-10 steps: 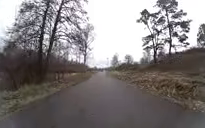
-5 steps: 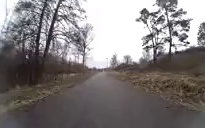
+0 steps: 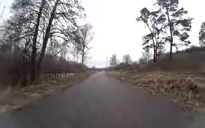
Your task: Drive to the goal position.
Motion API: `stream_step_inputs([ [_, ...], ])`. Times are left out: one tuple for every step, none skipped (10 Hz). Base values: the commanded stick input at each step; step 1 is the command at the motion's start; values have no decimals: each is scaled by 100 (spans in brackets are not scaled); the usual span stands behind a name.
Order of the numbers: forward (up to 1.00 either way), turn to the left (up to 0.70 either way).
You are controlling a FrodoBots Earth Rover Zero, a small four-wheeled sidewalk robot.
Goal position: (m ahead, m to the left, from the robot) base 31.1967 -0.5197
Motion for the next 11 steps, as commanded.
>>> stream_step_inputs([
  [100, 0],
  [100, 0],
  [100, 0],
  [100, 0],
  [100, 0],
  [100, 3],
  [100, 34],
  [100, 40],
  [100, 40],
  [100, 34],
  [100, 15],
])
